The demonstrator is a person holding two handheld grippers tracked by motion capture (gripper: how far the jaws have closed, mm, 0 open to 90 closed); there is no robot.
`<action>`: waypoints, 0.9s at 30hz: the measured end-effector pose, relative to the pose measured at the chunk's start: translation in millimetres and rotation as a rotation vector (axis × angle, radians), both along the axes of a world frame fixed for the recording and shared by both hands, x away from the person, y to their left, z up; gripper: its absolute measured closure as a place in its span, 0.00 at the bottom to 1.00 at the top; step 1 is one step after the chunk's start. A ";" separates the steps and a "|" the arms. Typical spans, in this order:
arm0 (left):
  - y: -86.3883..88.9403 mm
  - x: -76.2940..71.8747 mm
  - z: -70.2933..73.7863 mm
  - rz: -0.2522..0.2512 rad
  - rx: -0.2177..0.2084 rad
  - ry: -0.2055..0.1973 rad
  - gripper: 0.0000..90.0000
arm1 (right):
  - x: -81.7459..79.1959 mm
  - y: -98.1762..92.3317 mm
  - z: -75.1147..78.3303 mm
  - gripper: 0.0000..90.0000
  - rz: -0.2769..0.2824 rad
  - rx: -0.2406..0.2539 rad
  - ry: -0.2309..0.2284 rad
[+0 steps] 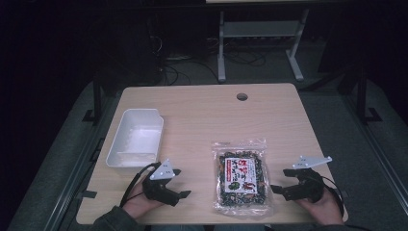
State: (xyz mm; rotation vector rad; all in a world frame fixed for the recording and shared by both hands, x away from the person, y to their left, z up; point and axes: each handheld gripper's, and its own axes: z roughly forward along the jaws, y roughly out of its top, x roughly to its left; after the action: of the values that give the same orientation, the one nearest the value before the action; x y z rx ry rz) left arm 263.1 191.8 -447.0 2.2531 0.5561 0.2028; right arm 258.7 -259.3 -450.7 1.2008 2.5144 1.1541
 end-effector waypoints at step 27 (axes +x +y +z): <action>-0.4 -0.9 -2.5 -0.010 0.015 -0.003 0.21 | 136.3 8.5 31.6 0.23 -0.041 0.006 0.100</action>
State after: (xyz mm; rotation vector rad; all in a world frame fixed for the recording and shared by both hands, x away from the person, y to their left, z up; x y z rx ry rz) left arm 262.2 191.4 -449.5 2.2695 0.5427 0.2062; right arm 395.0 -250.7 -419.1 1.3372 2.5460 1.1204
